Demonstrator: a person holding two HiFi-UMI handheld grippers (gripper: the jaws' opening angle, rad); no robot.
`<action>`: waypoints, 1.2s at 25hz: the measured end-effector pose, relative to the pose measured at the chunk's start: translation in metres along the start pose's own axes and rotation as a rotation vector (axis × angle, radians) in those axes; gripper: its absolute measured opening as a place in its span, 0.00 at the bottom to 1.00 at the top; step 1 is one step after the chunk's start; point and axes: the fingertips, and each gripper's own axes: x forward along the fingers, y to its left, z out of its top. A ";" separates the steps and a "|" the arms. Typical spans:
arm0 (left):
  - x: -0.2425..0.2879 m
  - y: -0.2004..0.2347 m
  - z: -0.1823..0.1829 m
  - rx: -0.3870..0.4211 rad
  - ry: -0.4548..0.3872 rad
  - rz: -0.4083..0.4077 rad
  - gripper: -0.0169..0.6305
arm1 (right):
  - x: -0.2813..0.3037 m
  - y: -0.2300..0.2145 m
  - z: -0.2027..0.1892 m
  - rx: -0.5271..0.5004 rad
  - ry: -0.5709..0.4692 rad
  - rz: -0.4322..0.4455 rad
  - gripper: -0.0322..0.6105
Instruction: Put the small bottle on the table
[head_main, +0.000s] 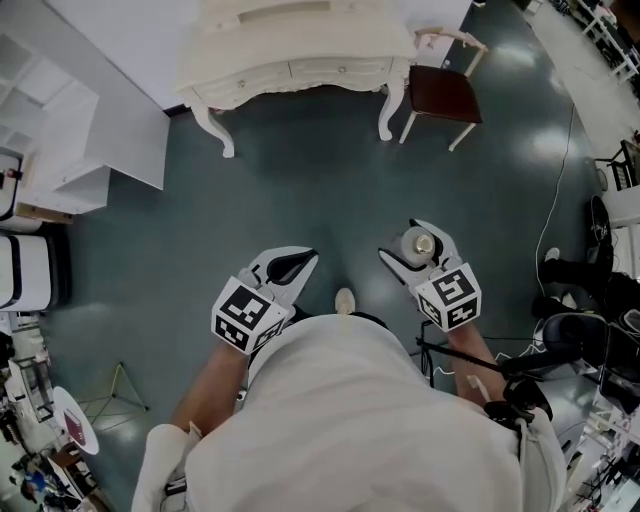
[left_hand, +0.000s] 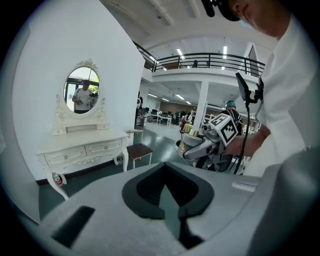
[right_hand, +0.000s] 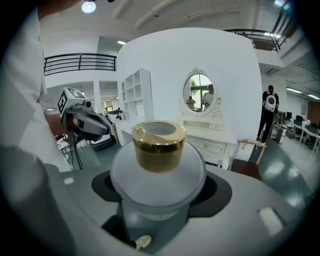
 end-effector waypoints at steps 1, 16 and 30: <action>0.009 0.000 0.005 -0.004 -0.001 0.004 0.03 | 0.000 -0.010 -0.001 -0.001 0.002 0.002 0.58; 0.094 0.100 0.049 0.017 0.026 -0.079 0.03 | 0.076 -0.104 0.023 0.052 0.017 -0.065 0.58; 0.114 0.293 0.136 0.085 -0.028 -0.174 0.03 | 0.217 -0.172 0.155 0.057 0.027 -0.145 0.58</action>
